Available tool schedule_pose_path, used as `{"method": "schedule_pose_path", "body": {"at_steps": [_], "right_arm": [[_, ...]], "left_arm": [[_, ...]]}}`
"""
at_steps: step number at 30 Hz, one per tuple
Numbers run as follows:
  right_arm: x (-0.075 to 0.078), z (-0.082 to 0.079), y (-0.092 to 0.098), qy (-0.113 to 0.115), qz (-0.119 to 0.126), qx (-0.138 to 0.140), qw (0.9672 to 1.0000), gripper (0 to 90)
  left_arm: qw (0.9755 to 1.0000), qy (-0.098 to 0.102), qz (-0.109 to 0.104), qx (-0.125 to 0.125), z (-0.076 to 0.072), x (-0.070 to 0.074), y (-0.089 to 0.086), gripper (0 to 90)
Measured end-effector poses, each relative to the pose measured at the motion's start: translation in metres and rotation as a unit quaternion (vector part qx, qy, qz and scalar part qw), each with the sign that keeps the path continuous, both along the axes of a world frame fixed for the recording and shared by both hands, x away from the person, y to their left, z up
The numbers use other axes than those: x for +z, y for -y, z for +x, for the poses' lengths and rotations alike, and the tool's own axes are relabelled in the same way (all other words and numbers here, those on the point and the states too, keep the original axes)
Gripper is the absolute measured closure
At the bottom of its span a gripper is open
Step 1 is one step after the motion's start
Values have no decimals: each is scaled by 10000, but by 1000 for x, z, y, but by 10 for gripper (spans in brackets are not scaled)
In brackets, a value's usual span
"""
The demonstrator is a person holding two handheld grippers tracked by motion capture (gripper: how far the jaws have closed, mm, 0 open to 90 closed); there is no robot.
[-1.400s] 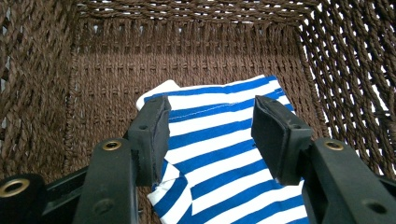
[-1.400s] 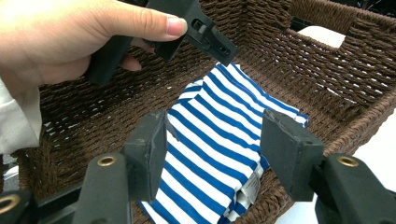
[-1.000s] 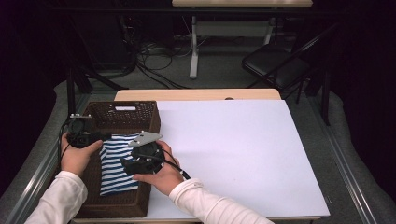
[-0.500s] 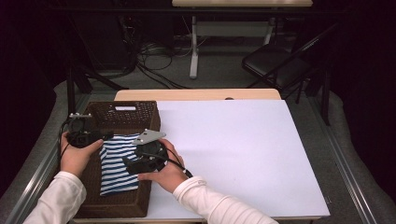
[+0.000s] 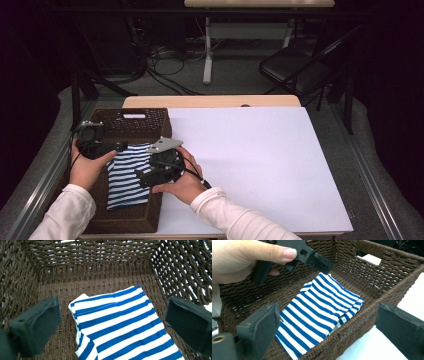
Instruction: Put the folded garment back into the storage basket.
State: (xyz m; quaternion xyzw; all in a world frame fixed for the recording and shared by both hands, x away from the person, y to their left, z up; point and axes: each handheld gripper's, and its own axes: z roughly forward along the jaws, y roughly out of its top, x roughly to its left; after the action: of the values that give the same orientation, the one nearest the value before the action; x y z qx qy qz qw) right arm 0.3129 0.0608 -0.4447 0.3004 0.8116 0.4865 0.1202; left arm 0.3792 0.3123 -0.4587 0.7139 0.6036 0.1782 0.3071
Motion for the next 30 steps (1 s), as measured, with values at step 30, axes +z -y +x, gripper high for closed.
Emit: {"method": "schedule_pose_path", "body": {"at_steps": [30], "right_arm": [[8,-11,110,340,127,-716,9968,0]], "left_arm": [[9972,460,-301,-506,-38,24,18,1]]}}
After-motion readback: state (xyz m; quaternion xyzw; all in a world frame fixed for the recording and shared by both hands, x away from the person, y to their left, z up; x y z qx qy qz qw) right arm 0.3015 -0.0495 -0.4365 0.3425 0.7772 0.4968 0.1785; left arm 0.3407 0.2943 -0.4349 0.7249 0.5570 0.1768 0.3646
